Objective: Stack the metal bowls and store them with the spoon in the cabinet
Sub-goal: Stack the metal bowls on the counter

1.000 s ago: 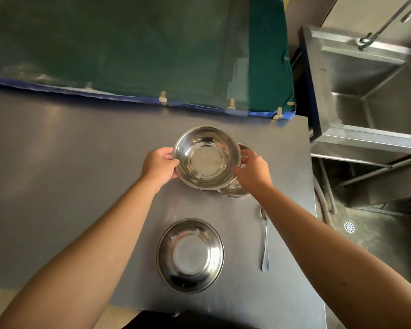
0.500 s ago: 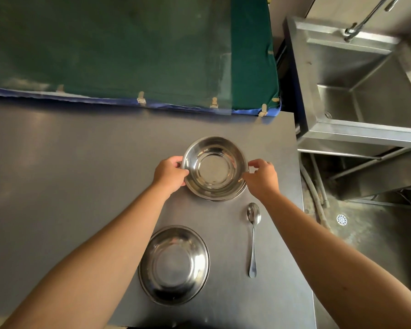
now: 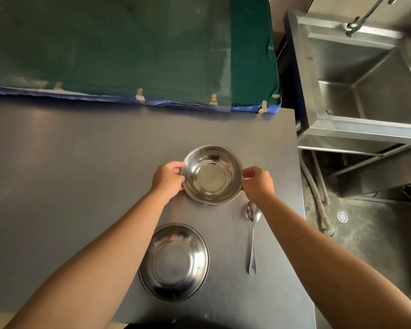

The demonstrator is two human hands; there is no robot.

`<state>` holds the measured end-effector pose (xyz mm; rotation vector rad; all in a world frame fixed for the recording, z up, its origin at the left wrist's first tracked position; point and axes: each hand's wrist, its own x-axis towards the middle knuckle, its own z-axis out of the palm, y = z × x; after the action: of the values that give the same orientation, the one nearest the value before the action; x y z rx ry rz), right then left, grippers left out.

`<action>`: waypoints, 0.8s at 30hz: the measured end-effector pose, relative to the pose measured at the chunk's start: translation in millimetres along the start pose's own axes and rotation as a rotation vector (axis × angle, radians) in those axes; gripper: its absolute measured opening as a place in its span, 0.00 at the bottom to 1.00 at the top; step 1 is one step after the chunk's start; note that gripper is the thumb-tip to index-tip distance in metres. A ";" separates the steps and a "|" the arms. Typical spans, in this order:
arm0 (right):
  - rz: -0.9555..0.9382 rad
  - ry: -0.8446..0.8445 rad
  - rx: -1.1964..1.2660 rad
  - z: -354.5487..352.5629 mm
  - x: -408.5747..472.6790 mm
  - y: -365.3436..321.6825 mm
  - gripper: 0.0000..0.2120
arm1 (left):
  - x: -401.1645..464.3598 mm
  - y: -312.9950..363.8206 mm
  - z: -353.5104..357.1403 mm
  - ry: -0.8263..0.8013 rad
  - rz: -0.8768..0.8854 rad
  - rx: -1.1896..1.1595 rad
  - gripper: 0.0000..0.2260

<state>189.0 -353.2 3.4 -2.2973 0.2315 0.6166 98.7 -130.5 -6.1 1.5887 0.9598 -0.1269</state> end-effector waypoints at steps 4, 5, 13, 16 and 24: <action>-0.011 -0.014 0.005 14.2 -11.5 5.2 0.18 | -7.6 -13.5 -13.5 0.019 -0.010 -0.039 0.20; -0.010 -0.020 0.011 18.0 -15.1 5.8 0.18 | -10.1 -16.8 -17.9 0.024 -0.011 -0.044 0.20; -0.021 -0.063 0.007 41.7 -45.8 12.6 0.20 | -30.1 -45.4 -50.7 0.031 -0.049 -0.057 0.24; -0.043 -0.057 -0.023 47.7 -56.8 12.8 0.20 | -35.8 -52.8 -59.1 0.026 -0.046 -0.049 0.23; -0.057 -0.049 0.025 53.4 -75.7 15.7 0.20 | -44.9 -60.3 -76.1 -0.042 0.004 0.036 0.22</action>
<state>98.5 -328.2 -1.6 -2.2542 0.1494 0.6364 -0.6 -90.7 -6.0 1.6152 0.9270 -0.1752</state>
